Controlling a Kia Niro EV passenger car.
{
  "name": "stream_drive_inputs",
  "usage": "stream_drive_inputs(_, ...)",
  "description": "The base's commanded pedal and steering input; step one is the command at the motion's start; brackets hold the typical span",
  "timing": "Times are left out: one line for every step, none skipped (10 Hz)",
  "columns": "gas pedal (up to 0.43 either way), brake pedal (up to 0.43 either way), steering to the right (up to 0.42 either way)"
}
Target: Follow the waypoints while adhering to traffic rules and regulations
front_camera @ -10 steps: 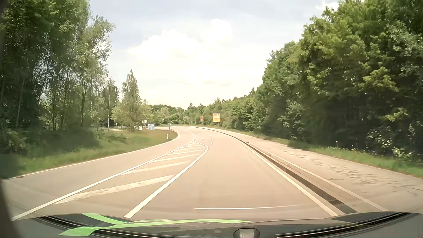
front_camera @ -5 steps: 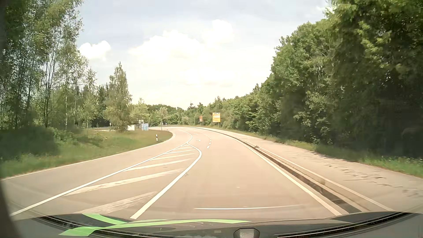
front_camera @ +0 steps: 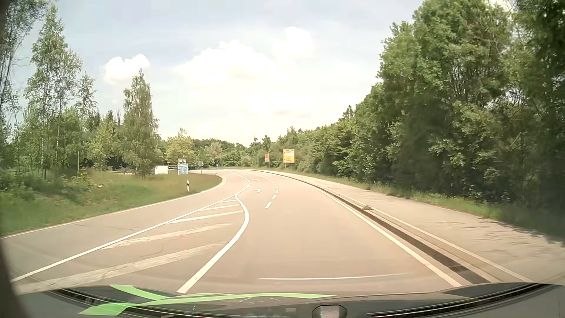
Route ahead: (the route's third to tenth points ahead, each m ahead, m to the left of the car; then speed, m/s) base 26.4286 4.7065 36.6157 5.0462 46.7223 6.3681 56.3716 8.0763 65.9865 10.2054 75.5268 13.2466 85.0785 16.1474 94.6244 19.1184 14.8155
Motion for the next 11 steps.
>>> stream_drive_inputs(0.087,0.000,-0.004)
stream_drive_inputs(0.087,0.000,-0.004)
stream_drive_inputs(0.087,0.000,-0.004)
stream_drive_inputs(0.098,0.000,-0.004)
stream_drive_inputs(0.098,0.000,-0.005)
stream_drive_inputs(0.098,0.000,-0.006)
stream_drive_inputs(0.098,0.000,-0.008)
stream_drive_inputs(0.098,0.000,-0.009)
stream_drive_inputs(0.098,0.000,-0.009)
stream_drive_inputs(0.110,0.000,-0.010)
stream_drive_inputs(0.110,0.000,-0.013)
